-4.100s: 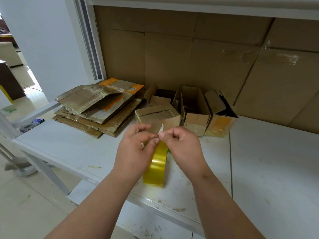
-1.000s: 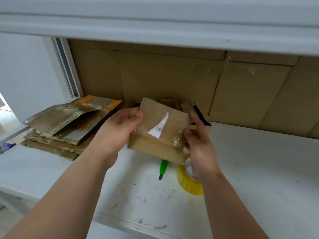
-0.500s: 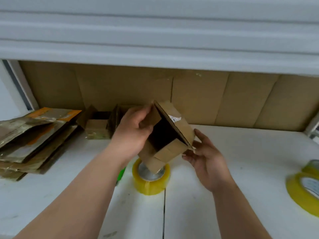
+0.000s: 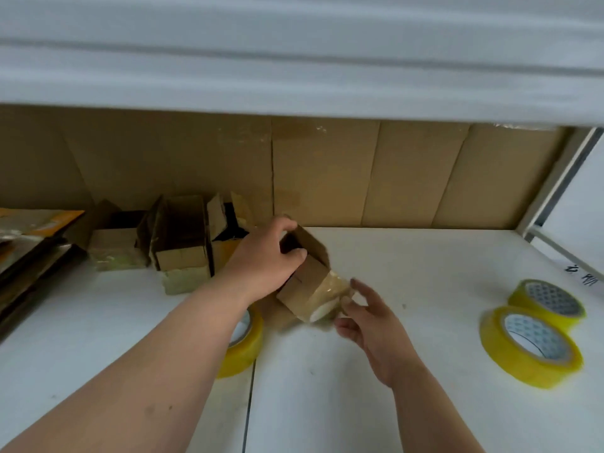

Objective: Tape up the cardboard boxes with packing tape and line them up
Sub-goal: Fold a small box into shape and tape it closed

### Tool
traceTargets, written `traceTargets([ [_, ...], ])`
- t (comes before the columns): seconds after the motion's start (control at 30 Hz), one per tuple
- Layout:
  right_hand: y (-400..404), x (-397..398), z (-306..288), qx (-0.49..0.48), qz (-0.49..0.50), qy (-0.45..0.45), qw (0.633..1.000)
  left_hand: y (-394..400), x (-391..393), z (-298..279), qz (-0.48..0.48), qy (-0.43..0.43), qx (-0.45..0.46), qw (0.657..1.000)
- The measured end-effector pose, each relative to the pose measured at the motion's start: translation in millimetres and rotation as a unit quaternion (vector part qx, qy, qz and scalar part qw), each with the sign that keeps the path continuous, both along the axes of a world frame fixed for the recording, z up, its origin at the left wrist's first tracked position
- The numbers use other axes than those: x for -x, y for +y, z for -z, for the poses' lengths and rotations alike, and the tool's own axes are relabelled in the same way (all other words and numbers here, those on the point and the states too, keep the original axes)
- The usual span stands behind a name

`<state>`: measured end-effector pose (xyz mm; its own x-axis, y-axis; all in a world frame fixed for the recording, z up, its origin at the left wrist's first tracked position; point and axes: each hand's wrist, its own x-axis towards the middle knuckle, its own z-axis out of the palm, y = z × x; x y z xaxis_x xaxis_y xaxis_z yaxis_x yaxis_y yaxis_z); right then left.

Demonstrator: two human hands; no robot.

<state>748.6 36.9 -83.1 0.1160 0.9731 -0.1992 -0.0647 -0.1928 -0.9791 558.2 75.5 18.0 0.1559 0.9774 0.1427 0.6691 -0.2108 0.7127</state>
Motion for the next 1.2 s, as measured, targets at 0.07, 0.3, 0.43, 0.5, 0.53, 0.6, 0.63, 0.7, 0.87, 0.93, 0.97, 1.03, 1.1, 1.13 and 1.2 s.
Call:
traceTargets([
  [0.07,7.2,1.5,8.2,0.041,0.008,-0.133,0.990,0.7,-2.3,8.3,0.009,0.025,0.012,1.000],
  [0.3,30.8,6.8,15.5,0.022,0.024,-0.323,0.946,-5.7,6.7,37.3,0.007,0.237,0.028,0.971],
  [0.43,41.9,19.1,16.2,-0.028,0.048,-0.296,0.954,1.3,14.0,49.4,-0.067,0.256,-0.069,0.962],
  [0.5,47.3,24.5,16.4,-0.037,0.038,-0.307,0.950,6.8,19.1,51.4,-0.107,0.259,-0.085,0.956],
  [0.53,50.0,26.9,16.8,-0.034,0.033,-0.312,0.949,9.7,20.9,51.9,-0.114,0.256,-0.076,0.957],
  [0.6,54.2,31.1,18.8,-0.029,0.028,-0.309,0.950,13.8,22.3,52.6,-0.105,0.204,-0.031,0.973],
  [0.63,56.5,33.0,20.1,-0.029,0.029,-0.306,0.951,14.7,20.9,52.1,-0.091,0.165,0.002,0.982],
  [0.7,61.1,36.2,21.1,-0.031,0.035,-0.305,0.951,15.0,16.1,54.0,-0.059,0.090,0.063,0.992],
  [0.87,61.7,31.4,23.9,-0.031,0.070,-0.271,0.959,18.1,6.7,58.8,0.002,0.034,0.090,0.995],
  [0.93,56.4,26.4,24.5,-0.033,0.092,-0.236,0.967,17.8,5.7,55.9,0.032,0.032,0.090,0.995],
  [0.97,54.1,24.4,24.3,-0.035,0.101,-0.221,0.969,17.7,5.0,54.2,0.043,0.031,0.090,0.995],
  [1.03,51.7,23.3,20.5,-0.037,0.118,-0.200,0.972,17.7,1.4,52.0,0.062,0.030,0.084,0.994],
  [1.1,53.7,22.6,14.9,-0.040,0.135,-0.195,0.971,19.4,-3.6,52.2,0.086,0.024,0.085,0.992],
  [1.13,57.5,22.0,12.1,-0.044,0.145,-0.197,0.969,21.7,-5.3,52.9,0.101,0.020,0.095,0.990],
  [1.2,70.3,21.8,6.6,-0.044,0.146,-0.216,0.964,28.6,-5.5,53.7,0.119,0.004,0.118,0.986],
])
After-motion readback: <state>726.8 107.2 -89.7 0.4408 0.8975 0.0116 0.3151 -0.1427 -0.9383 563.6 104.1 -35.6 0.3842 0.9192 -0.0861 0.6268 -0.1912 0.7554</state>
